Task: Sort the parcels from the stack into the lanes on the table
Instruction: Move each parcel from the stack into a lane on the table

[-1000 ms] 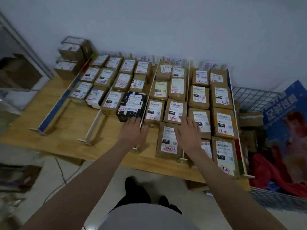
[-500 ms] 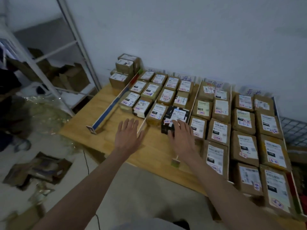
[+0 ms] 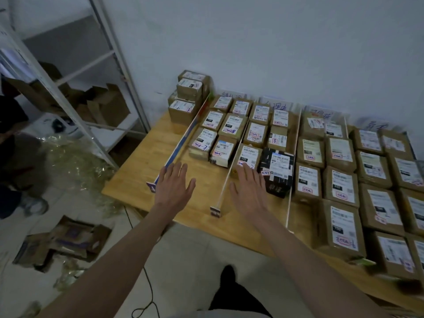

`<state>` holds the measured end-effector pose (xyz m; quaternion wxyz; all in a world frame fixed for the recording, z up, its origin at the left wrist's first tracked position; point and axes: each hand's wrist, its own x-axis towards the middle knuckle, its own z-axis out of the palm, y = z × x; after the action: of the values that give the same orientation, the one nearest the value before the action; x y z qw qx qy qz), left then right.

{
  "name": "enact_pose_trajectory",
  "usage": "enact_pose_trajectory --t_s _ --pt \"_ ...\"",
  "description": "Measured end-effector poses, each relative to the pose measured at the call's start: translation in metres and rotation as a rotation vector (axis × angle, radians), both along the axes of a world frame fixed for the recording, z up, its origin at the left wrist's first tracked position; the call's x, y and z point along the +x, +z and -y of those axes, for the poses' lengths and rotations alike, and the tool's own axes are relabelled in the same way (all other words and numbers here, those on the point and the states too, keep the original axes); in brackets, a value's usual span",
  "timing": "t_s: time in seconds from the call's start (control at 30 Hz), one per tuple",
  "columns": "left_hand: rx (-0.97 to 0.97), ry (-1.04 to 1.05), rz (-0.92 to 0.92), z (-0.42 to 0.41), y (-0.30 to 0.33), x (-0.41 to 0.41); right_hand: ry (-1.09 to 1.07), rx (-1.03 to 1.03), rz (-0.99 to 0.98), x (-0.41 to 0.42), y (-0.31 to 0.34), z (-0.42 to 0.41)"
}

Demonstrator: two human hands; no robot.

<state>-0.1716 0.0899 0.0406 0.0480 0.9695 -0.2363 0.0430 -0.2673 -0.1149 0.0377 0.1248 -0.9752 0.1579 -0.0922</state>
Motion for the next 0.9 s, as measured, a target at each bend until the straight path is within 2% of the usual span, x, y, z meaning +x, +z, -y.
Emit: enact_pose_trajectory --t_s 0.43,0.9 --pt "0.076 0.018 -0.056 -0.016 -0.019 0.15 -0.002 0.097 -0.074 0.159 -0.037 -0.014" --pt "0.081 -0.01 -0.11 -0.036 -0.034 0.299 -0.083 0.138 -0.116 0.285 -0.043 -0.035"
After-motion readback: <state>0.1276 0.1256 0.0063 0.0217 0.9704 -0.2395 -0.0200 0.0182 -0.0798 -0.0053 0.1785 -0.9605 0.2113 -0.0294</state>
